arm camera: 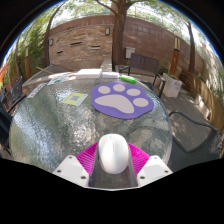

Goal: Arrange mouse

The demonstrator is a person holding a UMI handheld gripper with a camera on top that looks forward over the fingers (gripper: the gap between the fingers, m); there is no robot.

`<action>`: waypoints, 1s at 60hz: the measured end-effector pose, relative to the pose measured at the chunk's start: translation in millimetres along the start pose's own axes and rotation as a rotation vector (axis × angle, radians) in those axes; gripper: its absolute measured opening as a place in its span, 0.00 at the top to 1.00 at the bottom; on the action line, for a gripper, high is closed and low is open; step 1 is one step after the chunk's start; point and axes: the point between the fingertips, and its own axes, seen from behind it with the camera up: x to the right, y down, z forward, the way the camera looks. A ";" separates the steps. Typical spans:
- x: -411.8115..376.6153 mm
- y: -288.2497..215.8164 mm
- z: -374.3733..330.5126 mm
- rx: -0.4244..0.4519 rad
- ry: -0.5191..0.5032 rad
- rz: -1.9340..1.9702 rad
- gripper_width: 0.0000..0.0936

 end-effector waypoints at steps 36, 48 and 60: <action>-55.8 -268.3 -62.6 0.361 -0.199 0.002 0.61; 24.7 -286.0 47.7 0.271 -0.117 0.103 0.61; 39.1 -192.9 151.4 0.070 -0.108 0.052 0.58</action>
